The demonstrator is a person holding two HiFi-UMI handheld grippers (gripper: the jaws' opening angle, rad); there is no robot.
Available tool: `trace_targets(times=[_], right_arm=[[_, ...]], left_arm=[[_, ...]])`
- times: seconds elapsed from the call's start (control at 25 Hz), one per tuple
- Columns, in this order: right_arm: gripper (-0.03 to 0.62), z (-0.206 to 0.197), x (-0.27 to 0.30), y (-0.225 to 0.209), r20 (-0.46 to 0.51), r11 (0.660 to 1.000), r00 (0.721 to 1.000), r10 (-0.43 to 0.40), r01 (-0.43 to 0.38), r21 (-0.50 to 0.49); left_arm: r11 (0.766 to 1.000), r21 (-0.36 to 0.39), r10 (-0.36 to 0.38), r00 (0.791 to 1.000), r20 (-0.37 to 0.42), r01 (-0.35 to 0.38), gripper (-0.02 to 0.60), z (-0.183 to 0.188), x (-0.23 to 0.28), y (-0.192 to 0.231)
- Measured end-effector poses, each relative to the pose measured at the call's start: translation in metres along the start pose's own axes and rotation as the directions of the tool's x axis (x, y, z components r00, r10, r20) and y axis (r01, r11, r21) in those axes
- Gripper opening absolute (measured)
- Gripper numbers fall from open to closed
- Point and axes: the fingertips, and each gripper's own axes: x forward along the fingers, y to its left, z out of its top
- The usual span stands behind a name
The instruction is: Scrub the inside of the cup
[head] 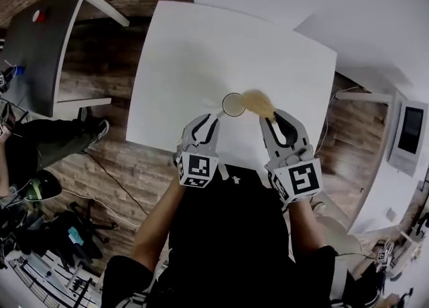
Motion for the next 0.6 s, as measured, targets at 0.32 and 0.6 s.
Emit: trace_targets(times=[0.32, 0.6], right_arm=[[0.052, 0.029, -0.074, -0.012, 0.284, 0.987, 0.951, -0.124, 0.088, 0.136], [0.052, 0.023, -0.079, -0.008, 0.286, 0.989, 0.952, -0.113, 0.080, 0.124]], left_arm=[[0.991, -0.026, 0.132, 0.916, 0.378, -0.132, 0.005, 0.113, -0.071, 0.001], [0.993, 0.037, 0.086, 0.900, 0.428, -0.112, 0.005, 0.151, -0.081, -0.022]])
